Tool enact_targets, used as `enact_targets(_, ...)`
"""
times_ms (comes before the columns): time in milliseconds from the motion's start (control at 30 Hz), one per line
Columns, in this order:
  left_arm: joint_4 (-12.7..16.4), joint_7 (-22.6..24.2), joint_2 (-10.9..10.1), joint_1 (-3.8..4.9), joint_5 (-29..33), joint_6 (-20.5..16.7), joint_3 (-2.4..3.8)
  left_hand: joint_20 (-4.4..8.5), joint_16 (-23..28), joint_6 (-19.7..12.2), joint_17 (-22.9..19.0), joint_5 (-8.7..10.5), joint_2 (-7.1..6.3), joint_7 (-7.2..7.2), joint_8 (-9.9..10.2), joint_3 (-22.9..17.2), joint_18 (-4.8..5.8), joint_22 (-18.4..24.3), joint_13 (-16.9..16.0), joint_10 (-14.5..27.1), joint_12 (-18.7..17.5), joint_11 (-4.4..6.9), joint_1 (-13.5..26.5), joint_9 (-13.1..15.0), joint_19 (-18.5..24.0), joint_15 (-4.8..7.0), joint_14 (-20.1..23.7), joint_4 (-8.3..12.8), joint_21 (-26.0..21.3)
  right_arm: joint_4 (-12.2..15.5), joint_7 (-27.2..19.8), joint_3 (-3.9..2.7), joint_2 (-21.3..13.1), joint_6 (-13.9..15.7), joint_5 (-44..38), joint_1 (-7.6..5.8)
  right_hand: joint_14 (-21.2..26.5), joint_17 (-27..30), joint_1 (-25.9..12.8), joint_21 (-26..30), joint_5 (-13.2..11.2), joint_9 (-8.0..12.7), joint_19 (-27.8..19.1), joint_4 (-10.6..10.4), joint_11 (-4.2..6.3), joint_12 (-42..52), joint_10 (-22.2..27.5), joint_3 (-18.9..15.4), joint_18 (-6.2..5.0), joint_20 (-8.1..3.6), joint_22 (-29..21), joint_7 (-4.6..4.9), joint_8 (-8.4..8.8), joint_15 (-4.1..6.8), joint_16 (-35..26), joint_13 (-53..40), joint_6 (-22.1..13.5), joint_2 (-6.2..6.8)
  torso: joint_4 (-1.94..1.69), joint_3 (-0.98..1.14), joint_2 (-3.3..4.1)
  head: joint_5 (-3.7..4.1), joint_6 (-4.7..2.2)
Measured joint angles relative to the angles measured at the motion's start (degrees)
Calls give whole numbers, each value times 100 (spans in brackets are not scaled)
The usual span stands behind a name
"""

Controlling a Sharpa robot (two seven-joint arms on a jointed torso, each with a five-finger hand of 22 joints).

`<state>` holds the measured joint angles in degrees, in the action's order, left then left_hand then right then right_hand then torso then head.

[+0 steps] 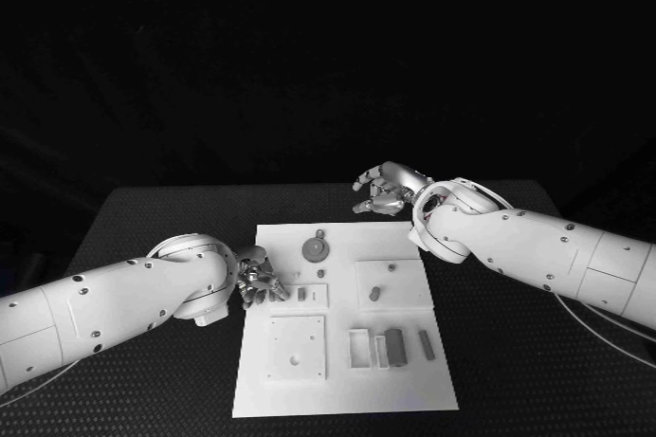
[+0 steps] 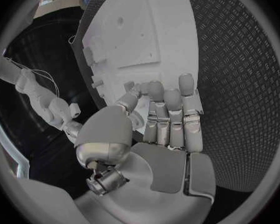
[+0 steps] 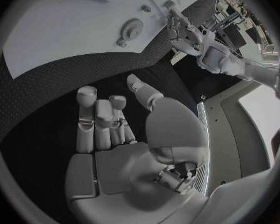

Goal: Assemble the parts on the task board

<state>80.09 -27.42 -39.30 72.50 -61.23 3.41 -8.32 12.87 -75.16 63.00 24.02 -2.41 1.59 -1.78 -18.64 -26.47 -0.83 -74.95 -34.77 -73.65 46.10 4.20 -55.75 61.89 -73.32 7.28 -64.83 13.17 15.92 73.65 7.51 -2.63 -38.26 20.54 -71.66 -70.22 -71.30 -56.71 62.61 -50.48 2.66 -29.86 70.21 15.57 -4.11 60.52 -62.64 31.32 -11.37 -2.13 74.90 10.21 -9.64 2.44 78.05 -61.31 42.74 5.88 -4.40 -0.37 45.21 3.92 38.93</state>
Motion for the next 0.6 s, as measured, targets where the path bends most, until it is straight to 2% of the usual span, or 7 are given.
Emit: enact_targets(600, -11, 11, 1, -1, 30, 27, 0, 2, 0, 0, 0, -22, 2, 0, 6, 0, 0, 1, 1, -16, 0, 10, 2, -1, -20, -3, 0, 0, 0, -17, 0, 0, 7, -1, 0, 3, 0, 0, 0, 0, 0, -1, 12, 0, 2, 0, -2, 0, 0, -10, 0, 0, 0, 0, 0, 5, 0, 0, 2, 7, 0, -2, -10)
